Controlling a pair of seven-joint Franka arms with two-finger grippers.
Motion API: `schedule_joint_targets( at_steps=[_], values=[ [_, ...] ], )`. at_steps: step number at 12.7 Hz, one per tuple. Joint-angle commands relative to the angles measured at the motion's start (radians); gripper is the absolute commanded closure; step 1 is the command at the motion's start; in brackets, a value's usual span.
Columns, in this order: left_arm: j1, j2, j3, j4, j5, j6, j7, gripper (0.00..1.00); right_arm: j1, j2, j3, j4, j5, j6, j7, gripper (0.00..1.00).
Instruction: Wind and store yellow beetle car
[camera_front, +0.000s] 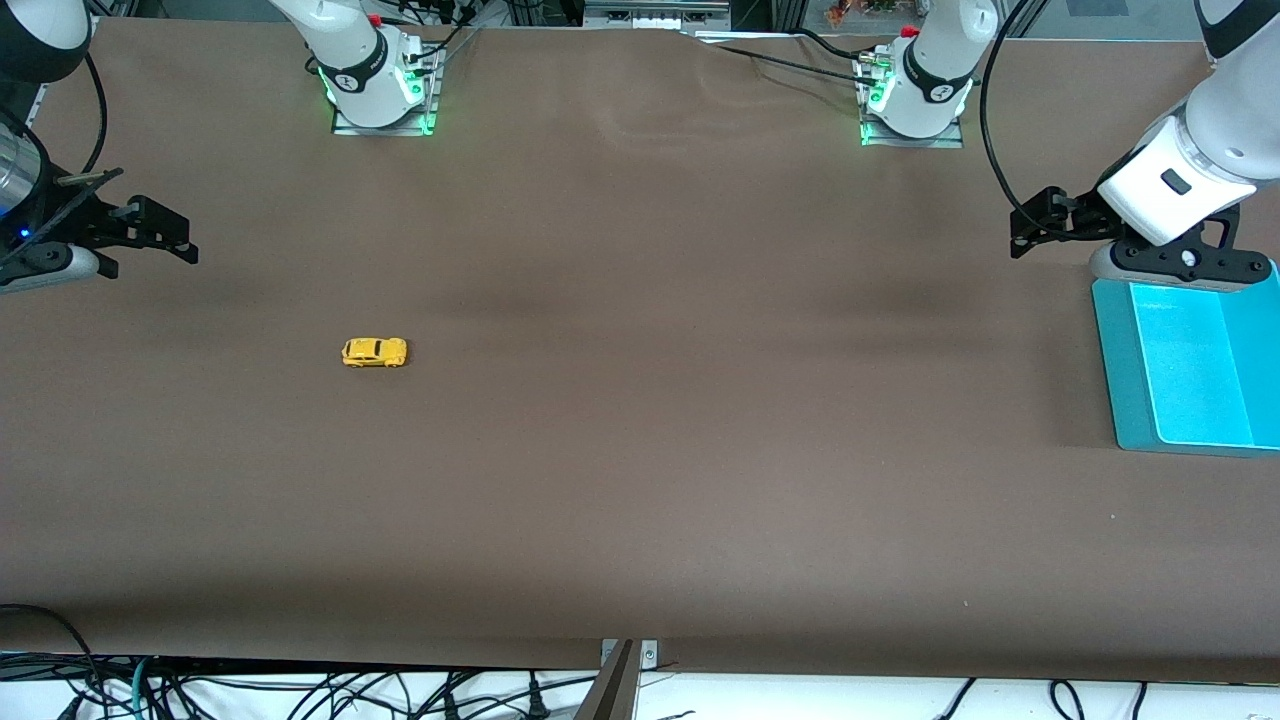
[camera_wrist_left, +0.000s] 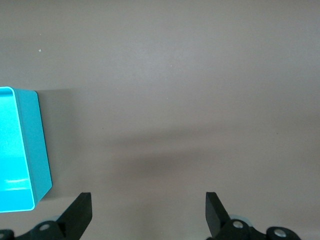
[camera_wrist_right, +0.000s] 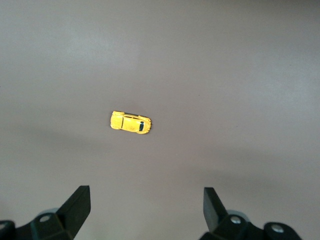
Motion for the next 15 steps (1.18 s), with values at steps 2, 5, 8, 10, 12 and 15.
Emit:
schedule_joint_targets(
  at_steps=[2, 5, 8, 10, 12, 15],
  values=[
    [0.013, -0.002, -0.004, 0.009, 0.018, -0.015, 0.005, 0.0, 0.001, -0.006, -0.002, 0.021, 0.019, -0.019, -0.019, 0.0],
    [0.013, -0.002, -0.004, 0.009, 0.018, -0.015, 0.005, 0.0, 0.003, -0.005, 0.0, 0.021, 0.019, -0.019, -0.019, 0.0],
    [0.013, -0.004, -0.004, 0.009, 0.018, -0.015, 0.005, 0.0, 0.003, -0.005, 0.0, 0.021, 0.019, -0.019, -0.019, 0.0],
    [0.013, -0.004, -0.004, 0.009, 0.018, -0.015, 0.006, 0.0, 0.003, -0.006, 0.0, 0.021, 0.019, -0.019, -0.019, 0.0],
    [0.013, -0.004, -0.004, 0.009, 0.018, -0.015, 0.006, 0.0, 0.003, -0.005, 0.0, 0.023, 0.019, -0.019, -0.019, 0.0],
    [0.021, -0.007, 0.001, 0.009, 0.006, -0.015, 0.006, 0.0, 0.003, -0.006, 0.0, 0.023, 0.019, -0.019, -0.018, 0.0]
  ],
)
